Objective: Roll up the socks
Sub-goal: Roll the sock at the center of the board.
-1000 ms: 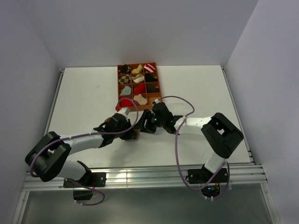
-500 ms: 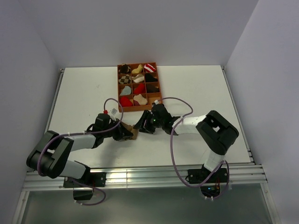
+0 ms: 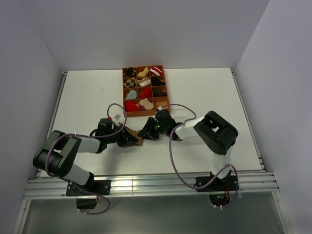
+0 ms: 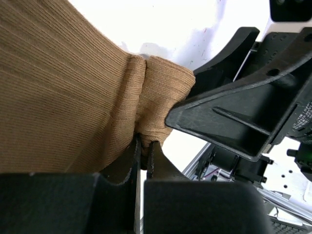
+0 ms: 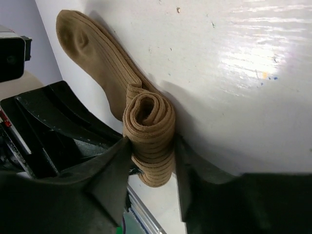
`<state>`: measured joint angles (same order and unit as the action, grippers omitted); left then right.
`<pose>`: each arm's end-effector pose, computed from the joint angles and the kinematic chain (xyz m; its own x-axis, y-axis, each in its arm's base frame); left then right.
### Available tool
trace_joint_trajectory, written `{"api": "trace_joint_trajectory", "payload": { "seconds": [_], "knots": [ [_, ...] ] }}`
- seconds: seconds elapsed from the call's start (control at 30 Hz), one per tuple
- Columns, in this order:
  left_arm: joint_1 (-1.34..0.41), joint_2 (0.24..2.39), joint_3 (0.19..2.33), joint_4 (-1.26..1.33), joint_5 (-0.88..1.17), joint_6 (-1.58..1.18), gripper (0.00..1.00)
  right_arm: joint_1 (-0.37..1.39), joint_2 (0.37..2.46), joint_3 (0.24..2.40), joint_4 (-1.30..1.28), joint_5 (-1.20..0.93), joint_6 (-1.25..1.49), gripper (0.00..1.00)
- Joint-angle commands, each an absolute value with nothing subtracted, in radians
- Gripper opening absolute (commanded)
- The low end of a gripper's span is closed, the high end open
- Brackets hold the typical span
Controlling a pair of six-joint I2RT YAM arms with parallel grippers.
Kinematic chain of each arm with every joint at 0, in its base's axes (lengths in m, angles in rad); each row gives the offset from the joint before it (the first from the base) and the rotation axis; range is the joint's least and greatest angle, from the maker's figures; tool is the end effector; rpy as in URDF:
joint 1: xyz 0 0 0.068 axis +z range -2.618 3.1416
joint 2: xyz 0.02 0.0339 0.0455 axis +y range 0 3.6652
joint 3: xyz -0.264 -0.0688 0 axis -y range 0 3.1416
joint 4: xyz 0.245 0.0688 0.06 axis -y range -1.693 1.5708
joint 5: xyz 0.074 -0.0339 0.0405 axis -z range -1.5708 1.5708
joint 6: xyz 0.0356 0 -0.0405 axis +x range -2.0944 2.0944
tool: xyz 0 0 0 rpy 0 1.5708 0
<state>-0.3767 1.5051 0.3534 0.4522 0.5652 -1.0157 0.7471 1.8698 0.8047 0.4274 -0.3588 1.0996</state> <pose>0.2132 -0.1048 0.1105 -0.9034 -0.4144 -0.1102 -0.1442 0.5357 -0.8320 0.2521 0.2505 0.1166 -0.9496 0.2576 -0.1785 0.0064 0.5853 0.8108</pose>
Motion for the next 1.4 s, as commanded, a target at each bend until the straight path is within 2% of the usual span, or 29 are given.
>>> {"api": "trace_joint_trajectory", "payload": {
  "seconds": [0.0, 0.07, 0.1, 0.13, 0.17, 0.27, 0.33, 0.37, 0.43, 0.47, 0.6, 0.83, 0.93, 1.17, 1.37],
  "knots": [
    [-0.376, 1.562, 0.339, 0.38, 0.518, -0.983, 0.0, 0.744, 1.917, 0.831, 0.436, -0.371, 1.077, 0.44],
    [-0.376, 1.575, 0.347, 0.374, 0.511, -0.973, 0.0, 0.744, 1.914, 0.836, 0.422, -0.376, 1.066, 0.35],
    [-0.376, 1.578, 0.351, 0.368, 0.505, -0.965, 0.01, 0.744, 1.913, 0.847, 0.408, -0.376, 1.059, 0.25],
    [-0.376, 1.586, 0.363, 0.356, 0.5, -0.957, 0.0, 0.744, 1.902, 0.854, 0.385, -0.373, 1.033, 0.22],
    [-0.376, 1.589, 0.373, 0.322, 0.488, -0.939, 0.01, 0.744, 1.895, 0.871, 0.336, -0.359, 1.02, 0.13],
    [-0.377, 1.574, 0.405, 0.256, 0.457, -0.902, 0.01, 0.744, 1.87, 0.914, 0.185, -0.321, 0.968, 0.0],
    [-0.38, 1.533, 0.431, 0.213, 0.402, -0.884, 0.06, 0.744, 1.873, 0.972, 0.097, -0.305, 0.936, 0.0],
    [-0.39, 1.514, 0.443, 0.187, 0.376, -0.862, 0.16, 0.744, 1.878, 1.015, 0.009, -0.29, 0.928, 0.0],
    [-0.403, 1.464, 0.483, 0.1, 0.29, -0.841, 0.25, 0.749, 1.891, 1.052, -0.116, -0.273, 0.907, 0.0],
    [-0.428, 1.445, 0.495, 0.074, 0.253, -0.824, 0.34, 0.749, 1.896, 1.089, -0.155, -0.262, 0.901, 0.0],
    [-0.515, 1.323, 0.552, -0.076, 0.016, -0.805, 0.51, 0.765, 1.917, 1.172, -0.308, -0.198, 0.865, 0.0],
    [-0.724, 1.174, 0.581, -0.144, -0.329, -0.79, 0.57, 0.776, 1.979, 1.305, -0.515, -0.184, 0.845, 0.0],
    [-0.807, 1.173, 0.597, -0.124, -0.4, -0.747, 0.58, 0.776, 1.996, 1.327, -0.54, -0.187, 0.845, 0.0],
    [-0.997, 1.324, 0.698, -0.104, -0.589, -0.693, 0.58, 0.776, 2.023, 1.37, -0.587, -0.186, 0.828, 0.0],
    [-1.032, 1.443, 0.773, -0.126, -0.635, -0.661, 0.55, 0.775, 2.033, 1.378, -0.601, -0.198, 0.825, 0.0]
  ]
}}
